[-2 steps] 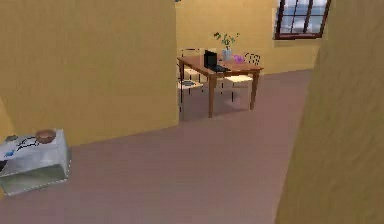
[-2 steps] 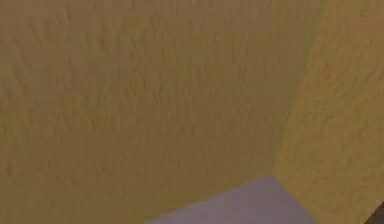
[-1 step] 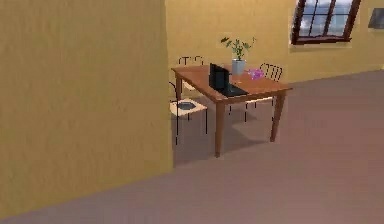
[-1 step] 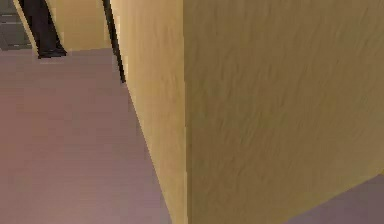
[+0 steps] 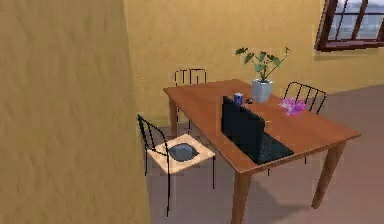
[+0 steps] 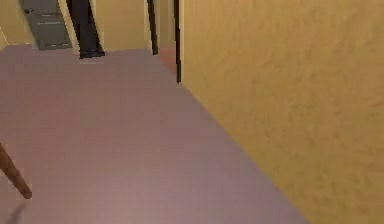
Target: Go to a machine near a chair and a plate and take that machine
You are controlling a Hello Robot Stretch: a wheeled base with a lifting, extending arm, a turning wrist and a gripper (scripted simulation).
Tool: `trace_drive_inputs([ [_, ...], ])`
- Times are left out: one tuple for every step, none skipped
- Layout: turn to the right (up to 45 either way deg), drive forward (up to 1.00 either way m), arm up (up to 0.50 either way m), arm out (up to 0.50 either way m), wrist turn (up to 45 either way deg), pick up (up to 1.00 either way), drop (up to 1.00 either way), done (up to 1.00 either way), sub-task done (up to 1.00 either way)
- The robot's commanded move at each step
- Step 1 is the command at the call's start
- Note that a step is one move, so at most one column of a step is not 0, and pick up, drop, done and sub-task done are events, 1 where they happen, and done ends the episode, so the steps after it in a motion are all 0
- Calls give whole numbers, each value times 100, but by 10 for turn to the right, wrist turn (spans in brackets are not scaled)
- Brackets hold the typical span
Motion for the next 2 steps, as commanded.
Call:
trace_drive_inputs([
  [0,55,0,0,0,0,0,0,0],
  [450,0,0,0,0,0,0,0,0],
])
